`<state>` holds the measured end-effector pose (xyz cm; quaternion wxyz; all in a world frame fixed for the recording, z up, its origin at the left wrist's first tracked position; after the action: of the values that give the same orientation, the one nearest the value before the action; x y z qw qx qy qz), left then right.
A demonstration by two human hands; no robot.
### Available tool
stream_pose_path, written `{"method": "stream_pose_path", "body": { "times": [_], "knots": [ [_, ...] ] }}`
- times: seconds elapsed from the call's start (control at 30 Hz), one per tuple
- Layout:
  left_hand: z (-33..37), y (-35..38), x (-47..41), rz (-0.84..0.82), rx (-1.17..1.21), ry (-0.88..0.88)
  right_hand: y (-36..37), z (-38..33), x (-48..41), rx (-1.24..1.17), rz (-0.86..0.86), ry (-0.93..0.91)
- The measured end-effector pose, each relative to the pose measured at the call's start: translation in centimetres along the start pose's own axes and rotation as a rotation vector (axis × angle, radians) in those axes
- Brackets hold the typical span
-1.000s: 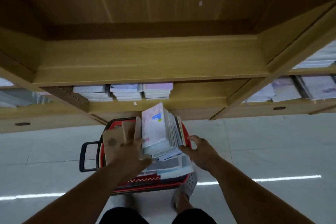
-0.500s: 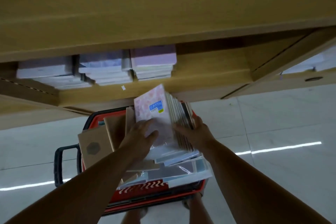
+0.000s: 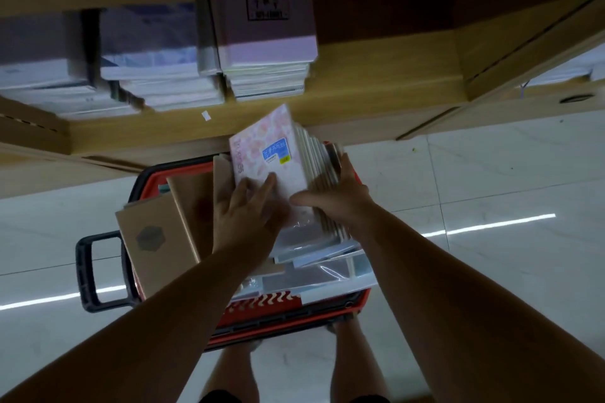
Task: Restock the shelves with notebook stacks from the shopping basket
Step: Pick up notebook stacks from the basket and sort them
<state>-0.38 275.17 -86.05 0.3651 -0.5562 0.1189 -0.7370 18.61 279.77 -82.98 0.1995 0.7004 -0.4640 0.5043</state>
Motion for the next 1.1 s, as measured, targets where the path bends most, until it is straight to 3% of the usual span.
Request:
{"method": "stream_pose_path", "body": {
  "times": [0.23, 0.4, 0.53, 0.7, 0.83, 1.1],
  "knots": [
    [1.3, 0.0, 1.4, 0.014, 0.015, -0.035, 1.2, 0.1, 0.9, 0.235, -0.068, 0.056],
    [1.9, 0.7, 1.7, -0.027, 0.18, -0.059, 3.1, -1.1, 0.6, 0.322, 0.072, 0.029],
    [1.4, 1.0, 1.3, -0.006, -0.219, 0.098, 4.8, -1.9, 0.8, 0.287, 0.131, -0.049],
    [0.9, 1.4, 1.7, 0.078, -0.274, 0.193, 5.6, -1.9, 1.4, 0.255, 0.173, -0.106],
    [-1.8, 2.5, 1.5, 0.043, 0.103, 0.07, 5.8, -2.0, 1.8, 0.294, 0.267, -0.101],
    [-2.7, 2.9, 1.2, 0.075, 0.034, 0.141, 4.7, -2.0, 2.2, 0.179, 0.269, -0.092]
  ]
}}
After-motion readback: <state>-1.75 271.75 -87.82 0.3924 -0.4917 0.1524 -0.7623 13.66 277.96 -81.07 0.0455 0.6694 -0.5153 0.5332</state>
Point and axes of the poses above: each hand's wrist, its own x-axis away from the middle knuckle, its own y-axis out of the palm, z = x × y, the point moved 3 cm from there along -x, towards the middle knuckle, and after that the axes turned 14 degrees about -z, right-handed, at the moved point
